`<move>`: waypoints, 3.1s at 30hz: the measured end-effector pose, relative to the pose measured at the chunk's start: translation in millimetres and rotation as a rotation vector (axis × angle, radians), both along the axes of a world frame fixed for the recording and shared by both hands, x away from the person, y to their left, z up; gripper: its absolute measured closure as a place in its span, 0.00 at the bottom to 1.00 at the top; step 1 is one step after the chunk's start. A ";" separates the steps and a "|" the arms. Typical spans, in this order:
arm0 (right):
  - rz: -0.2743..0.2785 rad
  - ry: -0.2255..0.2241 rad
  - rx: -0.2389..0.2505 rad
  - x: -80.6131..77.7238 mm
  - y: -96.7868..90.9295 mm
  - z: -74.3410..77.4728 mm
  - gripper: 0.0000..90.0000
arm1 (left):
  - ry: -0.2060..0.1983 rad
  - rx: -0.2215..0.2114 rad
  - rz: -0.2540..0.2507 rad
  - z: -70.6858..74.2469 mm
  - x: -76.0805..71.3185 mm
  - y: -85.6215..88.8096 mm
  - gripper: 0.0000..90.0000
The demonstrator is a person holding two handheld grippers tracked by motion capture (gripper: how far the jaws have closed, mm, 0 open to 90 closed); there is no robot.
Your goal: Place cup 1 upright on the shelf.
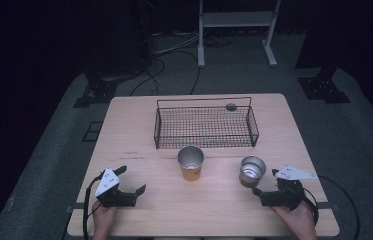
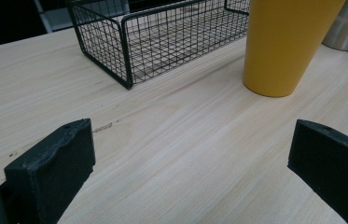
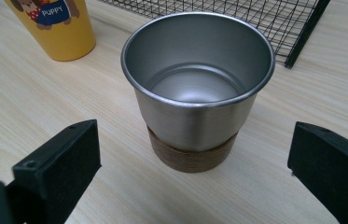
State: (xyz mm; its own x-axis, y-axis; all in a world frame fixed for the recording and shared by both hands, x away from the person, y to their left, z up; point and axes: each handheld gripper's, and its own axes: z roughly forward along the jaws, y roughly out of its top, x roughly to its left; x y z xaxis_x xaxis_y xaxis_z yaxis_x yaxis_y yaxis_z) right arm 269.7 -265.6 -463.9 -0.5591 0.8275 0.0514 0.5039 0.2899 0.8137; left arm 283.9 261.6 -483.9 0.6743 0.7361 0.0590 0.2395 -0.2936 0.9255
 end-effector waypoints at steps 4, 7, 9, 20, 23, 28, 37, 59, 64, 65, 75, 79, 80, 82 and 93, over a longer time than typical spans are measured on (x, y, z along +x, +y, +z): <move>0.002 0.008 -0.011 3.8 2.3 1.1 0.01 | 0.000 0.002 0.000 0.1 -0.1 0.0 0.00; 0.007 0.014 -0.020 6.5 5.9 2.2 0.01 | 0.000 0.002 0.000 0.1 -0.1 0.1 0.00; 0.005 0.019 -0.025 9.2 7.9 3.0 0.01 | 0.000 0.003 -0.001 0.1 -0.1 0.1 0.00; 0.001 0.041 -0.053 23.6 16.8 5.6 0.01 | -0.002 0.002 -0.003 0.0 -0.5 -0.2 0.00; 0.003 0.046 -0.068 29.0 20.7 5.4 0.01 | -0.002 0.002 -0.004 0.1 -0.5 -0.1 0.00; 0.003 0.041 -0.064 35.9 22.7 4.8 0.01 | -0.003 -0.001 -0.005 0.0 -0.6 -0.3 0.00; 0.018 0.059 -0.076 41.7 26.4 1.0 0.02 | -0.008 0.000 -0.006 0.0 -0.7 -0.4 0.00; 0.045 0.070 -0.080 43.0 26.1 7.0 0.20 | -0.009 0.000 -0.008 0.0 -0.8 -0.4 0.00; 0.048 0.066 -0.067 41.7 24.8 12.7 0.20 | -0.011 0.002 -0.009 0.0 -1.1 -0.7 0.00; 0.048 0.066 -0.067 41.7 24.7 13.9 0.20 | -0.010 0.002 -0.009 0.0 -1.0 -0.6 0.00; 0.081 0.056 -0.046 40.9 20.6 35.4 0.20 | -0.009 0.001 -0.009 0.0 -1.0 -0.6 0.00; 0.094 0.046 -0.046 41.0 20.6 46.3 0.20 | -0.009 0.002 -0.008 -0.1 -1.0 -0.7 0.00; 0.094 0.046 -0.046 41.0 20.6 46.3 0.20 | -0.009 0.002 -0.008 -0.1 -1.0 -0.7 0.00; 0.102 0.044 -0.055 42.3 21.9 51.0 0.20 | -0.008 0.001 -0.009 0.0 -0.9 -0.6 0.00; 0.140 0.042 -0.084 52.6 34.6 70.1 0.20 | -0.009 0.003 -0.009 -0.1 -1.1 -0.7 0.00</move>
State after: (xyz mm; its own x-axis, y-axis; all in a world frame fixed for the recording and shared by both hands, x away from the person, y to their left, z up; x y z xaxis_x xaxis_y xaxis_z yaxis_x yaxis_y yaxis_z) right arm 322.3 -231.0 -393.8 -0.6679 0.7442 0.0105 0.4866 0.4260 0.7627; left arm 282.8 260.9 -484.0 0.6802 0.7299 0.0674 0.2281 -0.2981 0.9269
